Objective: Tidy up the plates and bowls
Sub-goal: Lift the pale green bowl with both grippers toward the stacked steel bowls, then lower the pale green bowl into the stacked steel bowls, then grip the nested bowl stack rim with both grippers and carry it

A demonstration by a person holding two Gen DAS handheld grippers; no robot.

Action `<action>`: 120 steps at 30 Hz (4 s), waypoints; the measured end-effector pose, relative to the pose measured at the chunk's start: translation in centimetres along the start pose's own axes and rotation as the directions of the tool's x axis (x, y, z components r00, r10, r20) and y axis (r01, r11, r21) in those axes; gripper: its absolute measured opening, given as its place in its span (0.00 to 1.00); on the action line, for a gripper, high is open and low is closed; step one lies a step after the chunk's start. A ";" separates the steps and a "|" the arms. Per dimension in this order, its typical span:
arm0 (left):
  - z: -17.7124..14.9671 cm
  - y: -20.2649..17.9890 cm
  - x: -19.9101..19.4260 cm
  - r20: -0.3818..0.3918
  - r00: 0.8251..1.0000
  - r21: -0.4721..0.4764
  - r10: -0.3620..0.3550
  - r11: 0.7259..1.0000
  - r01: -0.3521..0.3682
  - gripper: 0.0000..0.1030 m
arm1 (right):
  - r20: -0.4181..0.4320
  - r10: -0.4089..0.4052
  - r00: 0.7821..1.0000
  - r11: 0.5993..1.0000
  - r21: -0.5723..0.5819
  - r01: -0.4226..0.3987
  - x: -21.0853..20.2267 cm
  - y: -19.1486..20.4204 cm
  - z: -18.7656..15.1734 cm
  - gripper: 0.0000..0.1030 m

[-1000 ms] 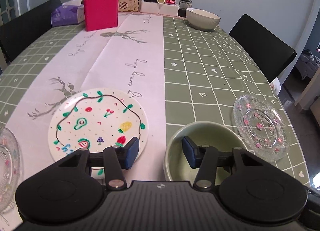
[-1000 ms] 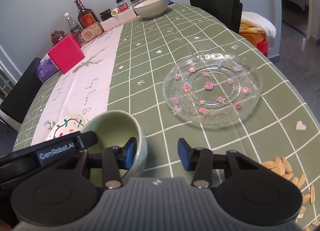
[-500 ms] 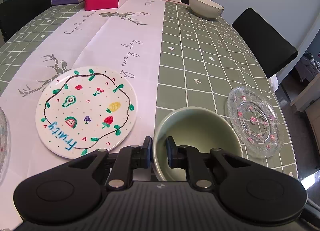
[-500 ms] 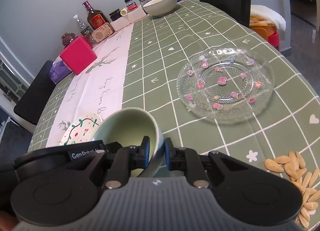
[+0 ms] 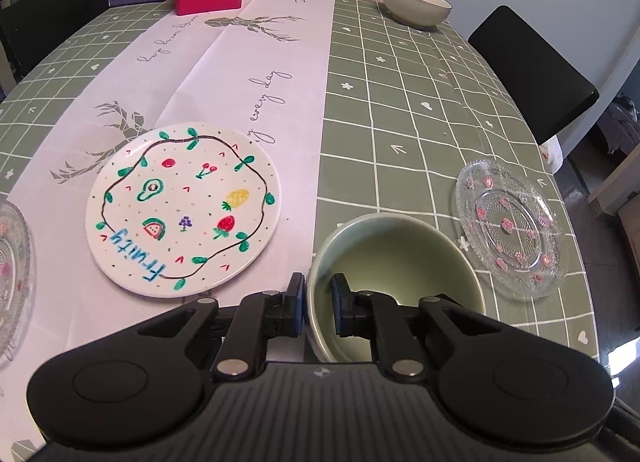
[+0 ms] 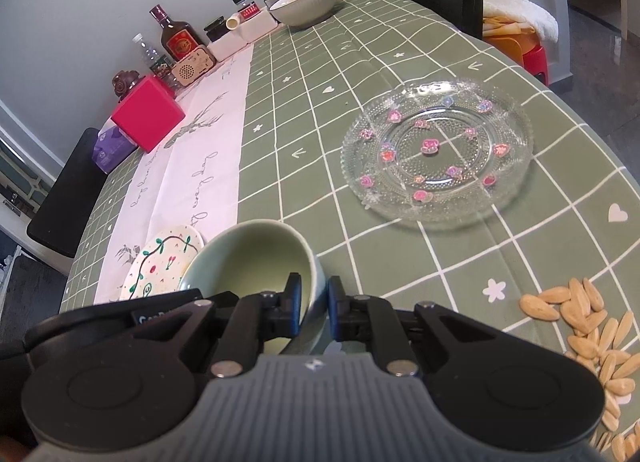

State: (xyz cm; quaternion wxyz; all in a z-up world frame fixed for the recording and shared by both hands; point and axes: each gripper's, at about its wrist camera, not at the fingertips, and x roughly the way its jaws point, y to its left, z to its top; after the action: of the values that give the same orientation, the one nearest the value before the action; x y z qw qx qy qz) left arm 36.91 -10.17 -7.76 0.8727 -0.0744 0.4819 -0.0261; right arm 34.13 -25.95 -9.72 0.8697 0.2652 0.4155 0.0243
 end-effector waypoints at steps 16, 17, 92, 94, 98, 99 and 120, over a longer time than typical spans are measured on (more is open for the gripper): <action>-1.2 1.7 -7.0 -0.005 1.000 -0.004 -0.017 1.000 0.017 0.15 | -0.021 -0.024 1.000 1.000 -0.011 0.024 -6.2 3.4 -2.0 0.11; -1.3 1.9 -7.7 -0.005 1.000 -0.009 -0.011 1.000 0.011 0.15 | -0.026 -0.020 0.999 1.000 -0.008 0.020 -6.6 3.7 -2.1 0.11; -20.8 12.0 -29.8 -0.007 0.991 0.235 -0.136 0.963 0.134 0.58 | -0.136 -0.032 0.990 0.873 -0.485 -0.039 -27.8 9.6 -22.3 0.79; -21.5 12.7 -30.0 0.029 0.988 0.211 -0.153 0.967 0.144 0.59 | -0.110 -0.009 0.994 0.894 -0.446 -0.041 -28.5 8.4 -22.3 0.81; -23.2 13.8 -28.2 0.059 0.985 0.143 -0.162 0.978 0.152 0.60 | -0.118 0.021 0.993 0.951 -0.304 -0.056 -27.1 5.9 -23.2 0.81; -23.4 14.0 -27.6 0.059 0.986 0.135 -0.153 0.980 0.144 0.60 | -0.112 0.022 0.993 0.961 -0.272 -0.052 -26.5 5.5 -23.6 0.81; -26.3 13.8 -23.2 -0.007 0.995 0.066 -0.100 0.993 0.100 0.41 | -0.163 -0.008 0.987 0.985 -0.171 -0.021 -20.9 5.3 -27.4 0.35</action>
State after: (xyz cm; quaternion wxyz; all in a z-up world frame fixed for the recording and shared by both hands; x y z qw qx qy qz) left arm 1.93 3.47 -4.24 0.8714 -0.0692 0.4780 -0.0859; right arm 1.29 -14.82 -6.39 0.8524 0.1876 0.4806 0.0845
